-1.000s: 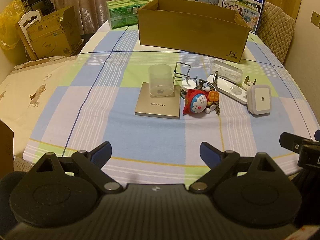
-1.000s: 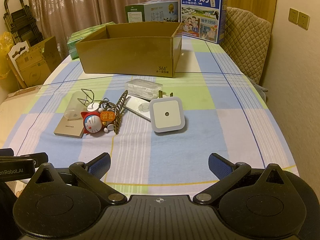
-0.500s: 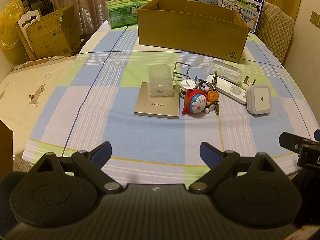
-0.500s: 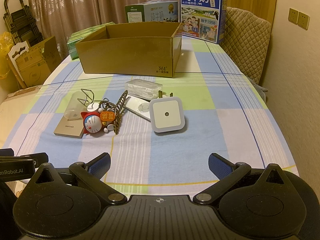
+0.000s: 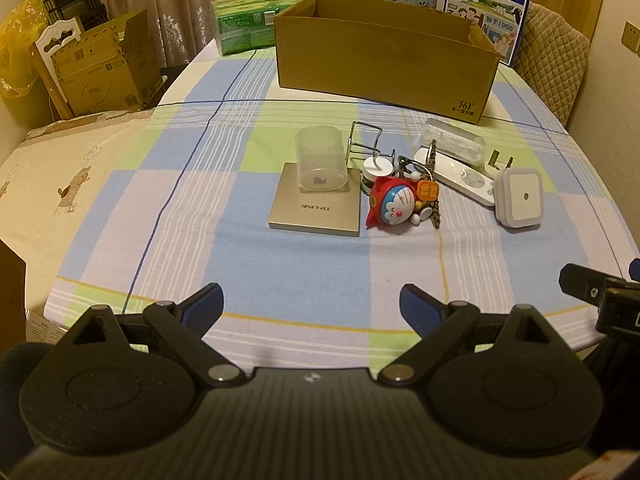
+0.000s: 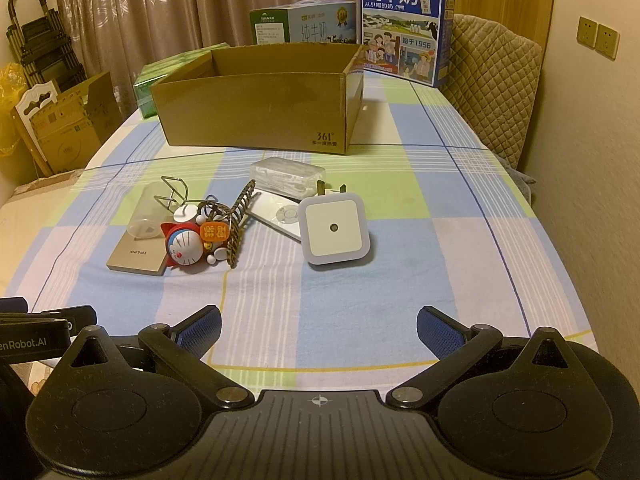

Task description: Organize rigid objects

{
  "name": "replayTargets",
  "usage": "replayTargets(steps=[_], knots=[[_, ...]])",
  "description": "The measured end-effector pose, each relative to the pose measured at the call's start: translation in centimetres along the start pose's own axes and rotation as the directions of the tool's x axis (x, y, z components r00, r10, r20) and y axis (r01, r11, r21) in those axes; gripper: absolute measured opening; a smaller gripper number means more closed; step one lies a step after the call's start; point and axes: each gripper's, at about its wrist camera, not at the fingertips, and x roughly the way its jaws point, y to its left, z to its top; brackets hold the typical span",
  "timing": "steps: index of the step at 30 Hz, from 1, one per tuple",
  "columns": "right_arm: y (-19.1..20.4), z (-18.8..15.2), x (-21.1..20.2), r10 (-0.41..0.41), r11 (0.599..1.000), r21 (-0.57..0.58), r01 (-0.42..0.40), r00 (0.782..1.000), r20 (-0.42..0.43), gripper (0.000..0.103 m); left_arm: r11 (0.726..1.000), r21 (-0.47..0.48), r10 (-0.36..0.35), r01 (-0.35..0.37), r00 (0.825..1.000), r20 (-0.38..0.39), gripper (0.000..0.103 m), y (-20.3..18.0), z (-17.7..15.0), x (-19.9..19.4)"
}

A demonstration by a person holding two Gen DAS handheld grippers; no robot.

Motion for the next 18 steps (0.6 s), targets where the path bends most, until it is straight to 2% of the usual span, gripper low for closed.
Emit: replayTargets(steps=[18], knots=[[0.03,0.01,0.13,0.001,1.0,0.001,-0.001,1.0,-0.004,0.101,1.0,0.003,-0.002,0.002,1.0,0.001,0.093,0.19,-0.24,0.64]])
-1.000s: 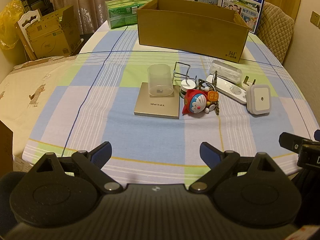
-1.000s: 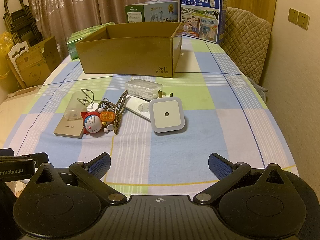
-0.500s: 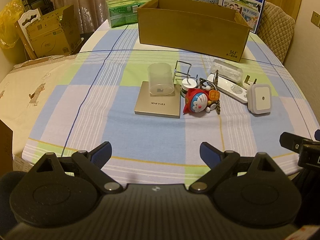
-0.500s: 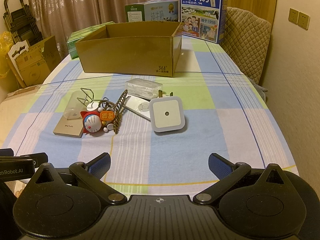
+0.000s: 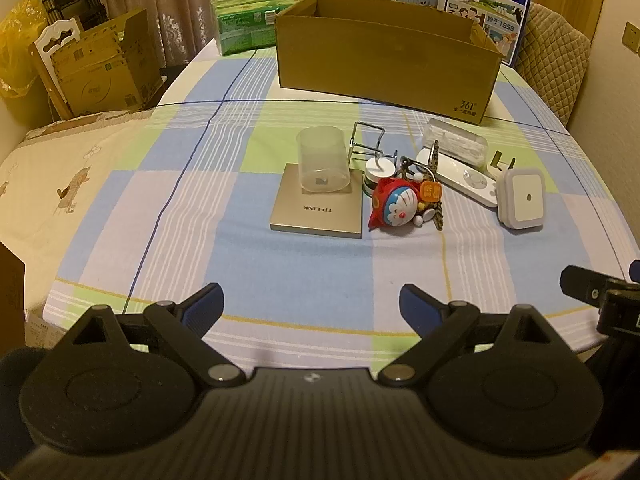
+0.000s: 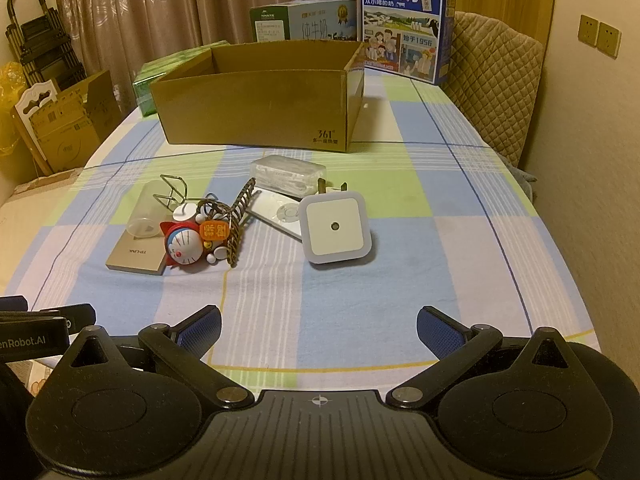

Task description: Organize rigid objects

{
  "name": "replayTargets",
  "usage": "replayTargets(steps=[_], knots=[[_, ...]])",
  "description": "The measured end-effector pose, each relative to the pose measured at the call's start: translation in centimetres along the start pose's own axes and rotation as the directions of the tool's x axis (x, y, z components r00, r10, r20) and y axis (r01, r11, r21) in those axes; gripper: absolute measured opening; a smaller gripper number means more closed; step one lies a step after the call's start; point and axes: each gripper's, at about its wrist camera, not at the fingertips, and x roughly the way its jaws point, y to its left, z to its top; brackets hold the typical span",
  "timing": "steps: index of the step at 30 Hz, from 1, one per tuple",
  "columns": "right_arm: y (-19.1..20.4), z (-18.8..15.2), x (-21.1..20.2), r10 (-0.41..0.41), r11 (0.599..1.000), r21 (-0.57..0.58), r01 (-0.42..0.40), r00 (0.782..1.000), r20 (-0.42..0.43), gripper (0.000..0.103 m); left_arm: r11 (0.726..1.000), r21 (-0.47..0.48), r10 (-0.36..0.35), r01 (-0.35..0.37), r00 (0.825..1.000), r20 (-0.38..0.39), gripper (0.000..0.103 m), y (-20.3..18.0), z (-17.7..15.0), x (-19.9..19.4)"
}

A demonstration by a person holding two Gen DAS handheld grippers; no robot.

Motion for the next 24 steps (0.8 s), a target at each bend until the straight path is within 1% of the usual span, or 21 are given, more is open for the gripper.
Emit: replayTargets(steps=[10,14,17,24], knots=[[-0.1,-0.4,0.9,0.001,1.0,0.001,-0.001,1.0,-0.007,0.101,1.0,-0.002,-0.015,0.015,1.0,-0.004,0.093,0.4,0.9,1.1],[-0.1,0.0,1.6,0.004,1.0,-0.003,-0.004,1.0,0.004,0.101,1.0,-0.012,-0.022,0.022,1.0,-0.013,0.093,0.8,1.5,2.1],[-0.1,0.3,2.3,0.009,1.0,-0.011,-0.009,1.0,0.007,0.101,0.999,-0.019,-0.042,0.042,0.999,-0.021,0.093,1.2,2.1,2.9],[-0.2,1.8,4.5,0.001,0.999,-0.037,0.0,1.0,0.023,0.101,0.999,-0.011,-0.045,0.045,0.999,-0.004,0.093,1.6,3.8,5.3]])
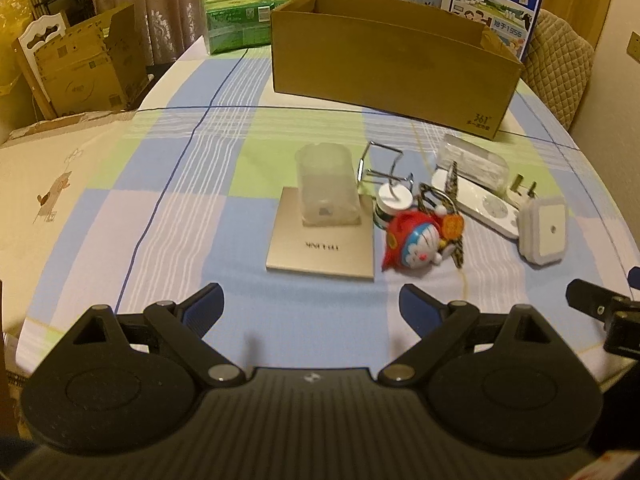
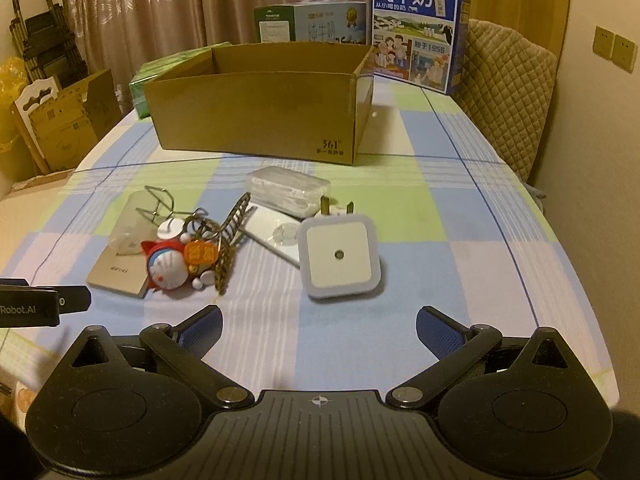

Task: Organize rigid objects
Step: 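Grasp the clear plastic cup with the left tool while the right tool grasps the white square night light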

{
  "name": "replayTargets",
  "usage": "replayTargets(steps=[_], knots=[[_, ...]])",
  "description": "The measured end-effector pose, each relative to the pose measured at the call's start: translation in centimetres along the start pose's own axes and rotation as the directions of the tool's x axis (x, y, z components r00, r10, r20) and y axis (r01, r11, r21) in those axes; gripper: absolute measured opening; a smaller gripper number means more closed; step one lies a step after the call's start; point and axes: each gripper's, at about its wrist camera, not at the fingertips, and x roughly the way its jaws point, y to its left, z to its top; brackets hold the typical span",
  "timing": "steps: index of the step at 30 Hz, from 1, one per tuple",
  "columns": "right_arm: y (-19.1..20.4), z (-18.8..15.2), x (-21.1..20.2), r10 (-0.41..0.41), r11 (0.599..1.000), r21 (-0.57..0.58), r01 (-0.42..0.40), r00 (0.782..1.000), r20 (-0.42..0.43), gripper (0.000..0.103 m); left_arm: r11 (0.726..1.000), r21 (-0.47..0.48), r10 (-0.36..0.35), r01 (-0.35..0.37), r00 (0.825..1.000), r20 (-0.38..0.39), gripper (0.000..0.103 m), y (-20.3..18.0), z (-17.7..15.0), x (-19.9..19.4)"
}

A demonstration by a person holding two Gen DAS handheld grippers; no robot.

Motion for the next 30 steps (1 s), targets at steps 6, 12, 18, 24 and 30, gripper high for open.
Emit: replayTargets(steps=[6,12,18,24,30], knots=[[-0.4,0.8,2.6,-0.014,1.0,-0.027,0.014,1.0,0.01,0.101,1.0,-0.008,0.001,-0.001,1.0,0.01,0.093,0.9,0.9,2.8],[-1.0,1.1,4.7,-0.015,1.0,-0.024,0.015,1.0,-0.003,0.101,1.0,0.024,-0.011,0.01,1.0,0.019,0.091,0.9,1.1,4.8],[-0.7,1.1,6.0,-0.006,0.999,-0.05,0.006,1.0,-0.004,0.101,0.996,0.068,-0.052,0.049,0.998,0.039,0.087,0.4,1.9,6.4],[-1.0,1.4,7.0,-0.005,0.999,-0.039,0.004,1.0,-0.01,0.101,0.992,0.109,-0.06,0.056,0.998,0.036,0.085,0.1,2.4,7.8],[-0.8,1.7,7.6,-0.001,1.0,-0.031,0.001,1.0,-0.007,0.101,0.99,0.116,-0.083,0.075,0.995,0.059,0.082,0.2,3.3,8.4]])
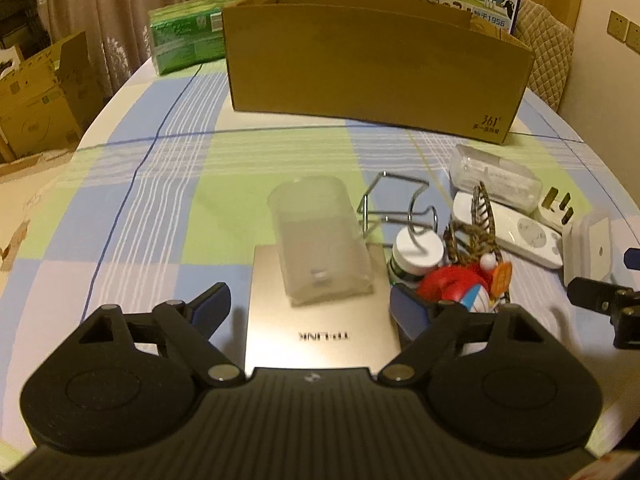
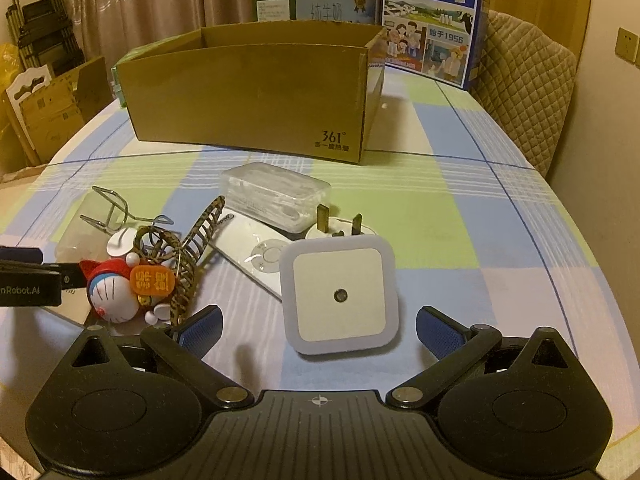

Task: Organize rigid objects
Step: 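Grasp the clear plastic cup with the left tool while the right tool grasps the white square night light, then release the cup into the box with the left tool while the right tool drops the night light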

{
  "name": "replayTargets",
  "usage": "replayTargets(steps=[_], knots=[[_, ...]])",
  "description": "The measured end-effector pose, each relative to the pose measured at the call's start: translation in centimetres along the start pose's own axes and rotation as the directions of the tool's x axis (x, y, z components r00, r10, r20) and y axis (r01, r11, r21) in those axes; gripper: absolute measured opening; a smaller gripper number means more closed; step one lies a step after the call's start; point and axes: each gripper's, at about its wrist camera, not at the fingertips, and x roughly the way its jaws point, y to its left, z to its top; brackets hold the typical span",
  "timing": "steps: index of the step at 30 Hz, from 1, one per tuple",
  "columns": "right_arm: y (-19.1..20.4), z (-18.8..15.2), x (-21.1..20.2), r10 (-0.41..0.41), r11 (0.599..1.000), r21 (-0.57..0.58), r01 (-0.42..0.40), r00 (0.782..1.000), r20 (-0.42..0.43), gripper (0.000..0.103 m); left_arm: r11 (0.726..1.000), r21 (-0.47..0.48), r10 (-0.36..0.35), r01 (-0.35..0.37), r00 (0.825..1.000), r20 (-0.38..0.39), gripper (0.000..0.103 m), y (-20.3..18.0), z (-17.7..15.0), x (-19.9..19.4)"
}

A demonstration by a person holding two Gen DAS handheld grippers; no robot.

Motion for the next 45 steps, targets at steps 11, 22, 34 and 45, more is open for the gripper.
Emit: replayTargets(steps=[11,22,34,45], knots=[[-0.3,0.3,1.0,-0.03,1.0,0.007,0.03,0.999,-0.012,0.084,1.0,-0.002,-0.006,0.006,1.0,0.021,0.075,0.2,1.2,1.0],[-0.2,0.9,1.8,-0.058,0.998,-0.013,0.058,0.998,-0.002,0.064,1.0,0.014,-0.006,0.005,1.0,0.018,0.064,-0.2,1.4,1.4],[-0.4,1.1,1.5,-0.074,0.997,0.006,0.074,0.997,0.005,0.062,0.999,0.022,0.025,-0.025,1.0,0.007,0.046,0.0,1.7,1.6],[-0.3,1.1,0.3,-0.069,0.997,0.018,0.068,0.997,0.033,0.062,0.999,-0.002,0.053,-0.052,0.998,0.02,0.045,1.4,1.4,0.0]])
